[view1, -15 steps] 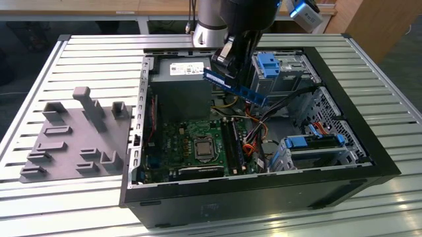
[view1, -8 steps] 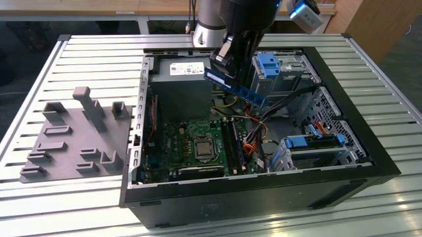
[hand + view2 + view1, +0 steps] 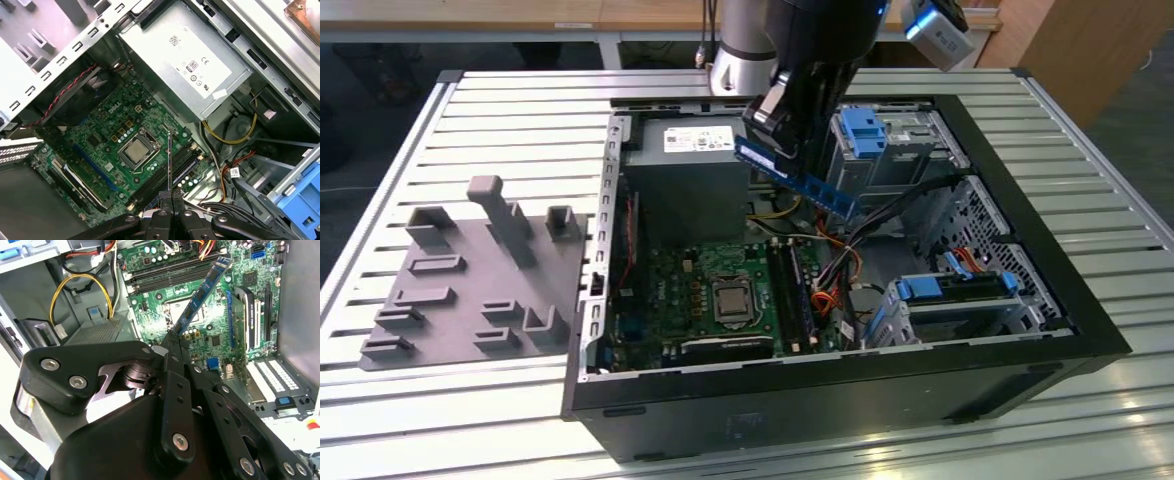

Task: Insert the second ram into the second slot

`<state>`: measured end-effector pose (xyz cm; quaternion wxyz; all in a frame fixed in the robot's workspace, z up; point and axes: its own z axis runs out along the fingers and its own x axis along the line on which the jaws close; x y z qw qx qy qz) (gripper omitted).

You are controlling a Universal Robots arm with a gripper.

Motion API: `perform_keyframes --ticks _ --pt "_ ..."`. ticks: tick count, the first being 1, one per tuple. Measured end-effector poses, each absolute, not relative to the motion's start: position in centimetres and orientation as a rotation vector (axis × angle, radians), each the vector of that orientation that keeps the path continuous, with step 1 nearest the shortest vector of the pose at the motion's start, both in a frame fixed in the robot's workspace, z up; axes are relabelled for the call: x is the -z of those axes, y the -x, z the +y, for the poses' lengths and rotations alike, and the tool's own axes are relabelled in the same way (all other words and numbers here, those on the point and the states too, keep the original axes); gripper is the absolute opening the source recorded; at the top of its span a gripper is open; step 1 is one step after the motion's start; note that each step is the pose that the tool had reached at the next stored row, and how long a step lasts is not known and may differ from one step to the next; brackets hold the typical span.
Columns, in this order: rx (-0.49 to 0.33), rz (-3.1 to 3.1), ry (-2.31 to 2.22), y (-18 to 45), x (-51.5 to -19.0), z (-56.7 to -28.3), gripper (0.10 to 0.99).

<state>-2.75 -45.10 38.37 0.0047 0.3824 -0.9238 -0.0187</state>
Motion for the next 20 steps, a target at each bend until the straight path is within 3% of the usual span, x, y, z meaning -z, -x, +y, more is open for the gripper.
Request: perform_keyframes --ticks 20 --pt "0.059 -2.954 -1.044 2.75 -38.36 -45.10 0.114"
